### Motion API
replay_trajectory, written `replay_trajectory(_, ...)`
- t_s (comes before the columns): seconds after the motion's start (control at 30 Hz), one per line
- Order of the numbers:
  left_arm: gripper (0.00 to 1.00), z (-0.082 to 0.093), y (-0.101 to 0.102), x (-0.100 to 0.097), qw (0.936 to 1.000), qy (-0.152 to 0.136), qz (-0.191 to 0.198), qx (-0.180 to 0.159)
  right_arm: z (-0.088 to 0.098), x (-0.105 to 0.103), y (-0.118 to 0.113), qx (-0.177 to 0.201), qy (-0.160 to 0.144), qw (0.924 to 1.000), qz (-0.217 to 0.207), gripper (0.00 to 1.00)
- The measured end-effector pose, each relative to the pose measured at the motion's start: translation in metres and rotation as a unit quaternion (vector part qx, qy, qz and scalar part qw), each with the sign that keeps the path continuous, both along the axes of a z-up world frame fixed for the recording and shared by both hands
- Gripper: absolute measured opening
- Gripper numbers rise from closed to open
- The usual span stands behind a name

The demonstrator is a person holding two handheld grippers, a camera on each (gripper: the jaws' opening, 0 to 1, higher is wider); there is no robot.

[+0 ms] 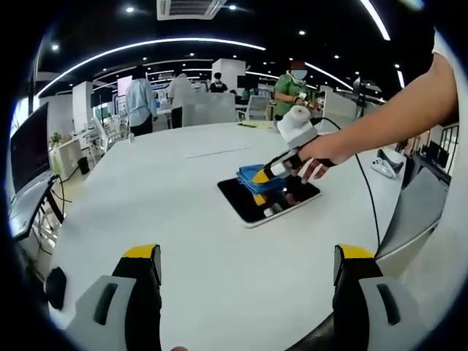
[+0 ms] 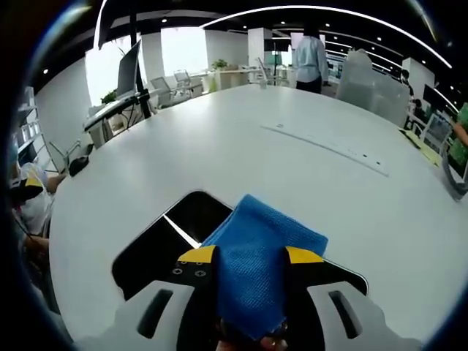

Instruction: Wipe the mirror surface with the cleaning cloth until all visible marks leave the cleaned area.

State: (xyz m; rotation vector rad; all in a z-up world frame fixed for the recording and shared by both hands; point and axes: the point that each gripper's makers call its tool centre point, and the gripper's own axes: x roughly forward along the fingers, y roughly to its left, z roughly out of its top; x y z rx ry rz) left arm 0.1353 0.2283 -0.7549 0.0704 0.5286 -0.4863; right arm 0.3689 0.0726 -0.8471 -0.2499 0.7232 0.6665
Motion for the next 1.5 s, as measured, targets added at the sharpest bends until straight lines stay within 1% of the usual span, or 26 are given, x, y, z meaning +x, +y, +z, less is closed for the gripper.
replay_trajectory(0.1,0.99,-0.002,0.0,0.0,1.0,0.003,-0.001,-0.001,0.0,0.001,0.004,0.0,0.0,1.0,0.003,0.33)
replay_trajectory(0.37,0.99,-0.004,0.0,-0.004,0.9999,0.008,-0.007,-0.001,0.003,-0.006,0.017,0.002,-0.005,0.9999,0.01,0.33)
replay_trajectory(0.57,0.99,-0.008,-0.001,-0.008,0.9998,0.015,-0.009,0.003,0.003,-0.004,0.018,0.009,-0.014,0.9998,0.007,0.33)
replay_trajectory(0.73,0.99,-0.011,-0.005,-0.012,0.9998,0.018,-0.008,-0.006,0.004,-0.002,0.02,0.007,-0.012,0.9999,0.009,0.33)
replay_trajectory(0.9,0.99,-0.011,-0.01,-0.012,0.9997,0.015,-0.014,-0.01,0.001,-0.002,0.021,0.004,-0.008,0.9999,0.005,0.33)
replay_trajectory(1.1,0.99,-0.009,-0.016,-0.01,0.9997,0.005,-0.023,-0.003,0.001,-0.002,0.025,0.004,-0.008,1.0,0.002,0.33)
replay_trajectory(1.27,0.99,-0.01,-0.018,-0.011,0.9997,0.003,-0.023,-0.004,-0.001,-0.002,0.03,0.004,-0.009,1.0,0.0,0.33)
replay_trajectory(1.5,0.99,-0.015,-0.021,-0.015,0.9998,0.007,-0.019,-0.005,0.001,-0.004,0.035,0.003,-0.009,0.9999,-0.007,0.33)
